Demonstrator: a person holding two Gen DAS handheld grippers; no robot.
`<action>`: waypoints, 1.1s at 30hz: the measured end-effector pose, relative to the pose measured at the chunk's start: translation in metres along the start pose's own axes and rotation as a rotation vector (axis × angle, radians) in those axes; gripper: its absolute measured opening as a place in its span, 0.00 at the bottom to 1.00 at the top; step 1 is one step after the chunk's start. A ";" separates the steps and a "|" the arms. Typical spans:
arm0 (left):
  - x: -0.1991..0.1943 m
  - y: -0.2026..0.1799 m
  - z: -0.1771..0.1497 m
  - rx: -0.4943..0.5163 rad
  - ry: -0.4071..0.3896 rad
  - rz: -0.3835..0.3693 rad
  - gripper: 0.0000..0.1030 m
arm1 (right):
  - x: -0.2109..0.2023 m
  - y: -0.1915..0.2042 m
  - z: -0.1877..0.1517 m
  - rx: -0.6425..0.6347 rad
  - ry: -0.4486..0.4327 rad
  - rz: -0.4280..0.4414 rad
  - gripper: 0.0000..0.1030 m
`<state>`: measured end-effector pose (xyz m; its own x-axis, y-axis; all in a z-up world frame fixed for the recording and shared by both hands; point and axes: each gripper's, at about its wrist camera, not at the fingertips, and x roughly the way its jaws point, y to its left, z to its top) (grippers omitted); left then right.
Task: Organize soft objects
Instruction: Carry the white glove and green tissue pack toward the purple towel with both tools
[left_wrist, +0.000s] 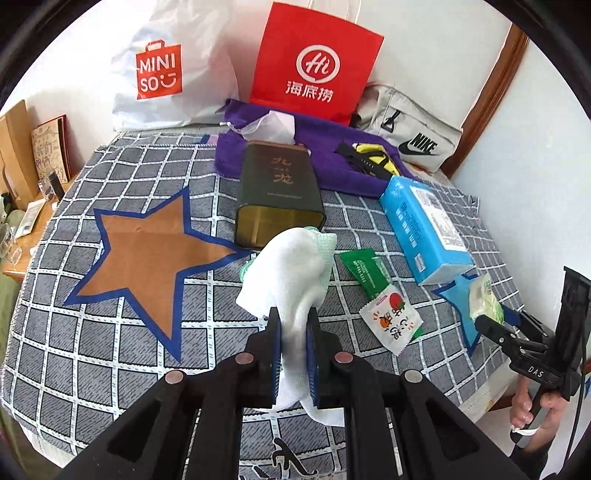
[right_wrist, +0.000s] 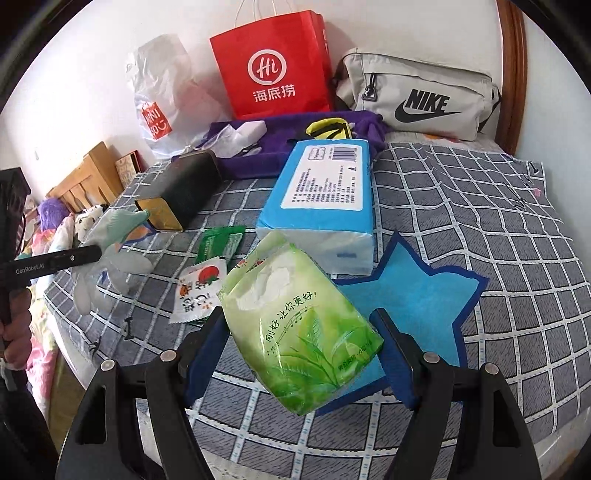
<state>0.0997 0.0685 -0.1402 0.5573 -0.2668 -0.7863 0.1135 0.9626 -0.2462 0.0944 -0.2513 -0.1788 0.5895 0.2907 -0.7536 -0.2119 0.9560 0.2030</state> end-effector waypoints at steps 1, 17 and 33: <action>-0.003 -0.001 0.000 0.000 -0.006 -0.003 0.11 | -0.002 0.001 0.001 0.001 -0.004 0.001 0.74; -0.037 -0.017 0.026 0.022 -0.086 -0.040 0.11 | -0.040 0.007 0.025 0.007 -0.077 -0.012 0.74; -0.051 -0.023 0.062 0.009 -0.128 -0.047 0.11 | -0.061 0.011 0.066 -0.022 -0.147 0.011 0.74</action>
<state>0.1195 0.0629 -0.0594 0.6518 -0.3039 -0.6949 0.1493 0.9497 -0.2753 0.1077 -0.2555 -0.0895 0.6947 0.3050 -0.6514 -0.2350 0.9522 0.1953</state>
